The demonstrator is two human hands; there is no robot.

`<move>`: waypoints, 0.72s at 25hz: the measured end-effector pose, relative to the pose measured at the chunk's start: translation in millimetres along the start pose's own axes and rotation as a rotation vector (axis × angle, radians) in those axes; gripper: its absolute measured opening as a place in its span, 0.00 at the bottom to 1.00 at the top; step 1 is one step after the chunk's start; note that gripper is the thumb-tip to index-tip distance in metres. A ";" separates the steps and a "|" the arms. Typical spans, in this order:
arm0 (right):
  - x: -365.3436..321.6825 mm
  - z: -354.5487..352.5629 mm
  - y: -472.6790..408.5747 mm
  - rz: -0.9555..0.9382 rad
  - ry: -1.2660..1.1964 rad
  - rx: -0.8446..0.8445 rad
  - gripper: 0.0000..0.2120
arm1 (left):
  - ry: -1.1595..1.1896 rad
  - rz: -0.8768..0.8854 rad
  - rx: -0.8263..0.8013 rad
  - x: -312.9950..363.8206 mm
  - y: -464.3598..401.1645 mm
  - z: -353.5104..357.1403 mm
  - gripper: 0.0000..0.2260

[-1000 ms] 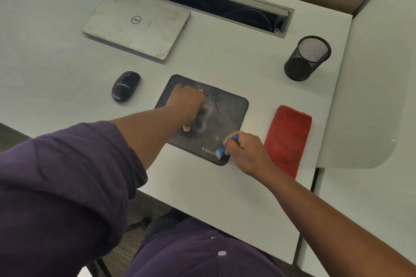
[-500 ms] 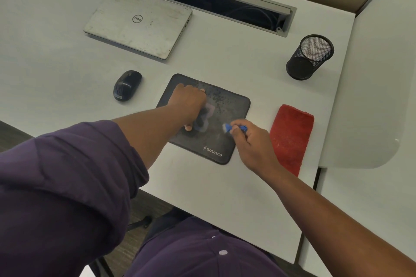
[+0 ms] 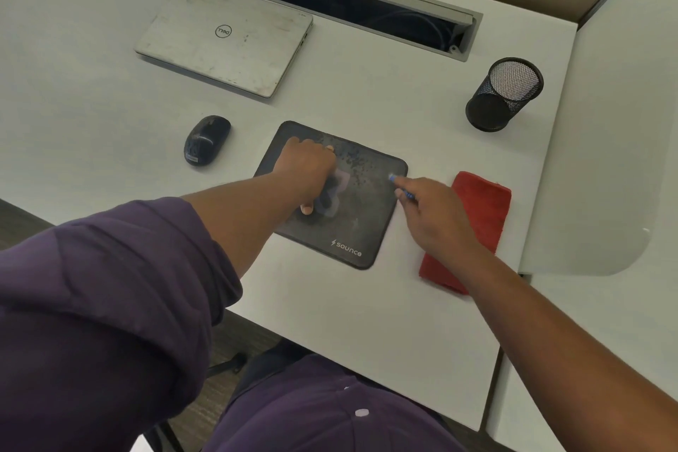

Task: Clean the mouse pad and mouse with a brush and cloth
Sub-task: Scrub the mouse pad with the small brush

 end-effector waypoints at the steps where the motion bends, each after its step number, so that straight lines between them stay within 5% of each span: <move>1: 4.5 -1.2 -7.5 0.028 0.055 -0.013 0.15 | -0.005 0.003 -0.006 -0.2 0.0 -0.1 0.39; 4: 10.6 -2.2 -18.2 0.144 -0.001 -0.088 0.10 | -0.021 0.011 0.000 -1.1 -1.2 1.6 0.37; 8: 13.5 3.8 -6.7 0.310 -0.428 -0.389 0.10 | 0.009 0.002 0.028 -1.5 -1.1 1.6 0.35; 13: 16.9 -11.9 -20.8 0.218 -0.318 0.101 0.08 | 0.009 0.007 0.015 -1.2 -2.4 2.4 0.40; 18: 2.6 4.2 -6.5 0.130 -0.071 -0.422 0.10 | -0.015 -0.009 -0.002 -0.7 -1.0 0.3 0.43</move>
Point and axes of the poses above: each hand's wrist, its own y-axis away from the middle knuckle, its own z-axis out of the palm, x = y × z, the point moved 3 cm from there along -y, towards the middle knuckle, and after that the axes turned 5 degrees about y, right-handed, at the moved point
